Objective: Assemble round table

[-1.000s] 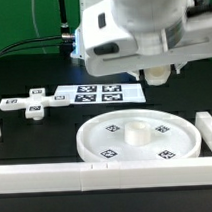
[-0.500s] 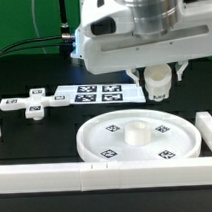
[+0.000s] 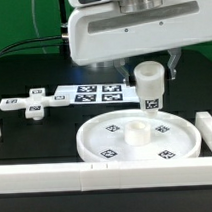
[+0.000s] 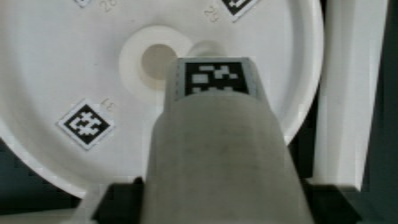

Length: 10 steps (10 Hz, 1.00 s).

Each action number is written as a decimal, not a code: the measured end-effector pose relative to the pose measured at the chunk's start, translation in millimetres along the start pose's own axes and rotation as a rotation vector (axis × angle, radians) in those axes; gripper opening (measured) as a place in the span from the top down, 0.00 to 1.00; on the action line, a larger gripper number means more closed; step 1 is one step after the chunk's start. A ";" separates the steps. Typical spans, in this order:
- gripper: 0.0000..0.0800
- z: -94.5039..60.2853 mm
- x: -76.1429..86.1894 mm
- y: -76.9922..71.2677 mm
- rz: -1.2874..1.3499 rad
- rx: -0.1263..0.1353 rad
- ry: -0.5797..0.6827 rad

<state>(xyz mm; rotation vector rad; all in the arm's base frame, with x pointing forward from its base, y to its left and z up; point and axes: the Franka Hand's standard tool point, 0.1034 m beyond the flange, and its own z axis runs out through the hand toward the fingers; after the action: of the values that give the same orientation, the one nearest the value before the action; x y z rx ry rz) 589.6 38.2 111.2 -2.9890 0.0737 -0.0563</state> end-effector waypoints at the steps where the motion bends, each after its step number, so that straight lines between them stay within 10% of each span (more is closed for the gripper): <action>1: 0.49 -0.3 7.5 2.6 -0.002 -0.015 0.096; 10: 0.49 -0.5 -6.5 6.5 -0.059 -0.049 0.210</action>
Offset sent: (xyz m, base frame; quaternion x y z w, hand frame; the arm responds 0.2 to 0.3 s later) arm -0.0194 -0.0066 0.0141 -0.0402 0.0590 -0.0557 0.9959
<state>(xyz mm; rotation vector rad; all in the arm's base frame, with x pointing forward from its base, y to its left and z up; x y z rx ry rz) 582.8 32.0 110.5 -3.0230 0.0105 -0.3801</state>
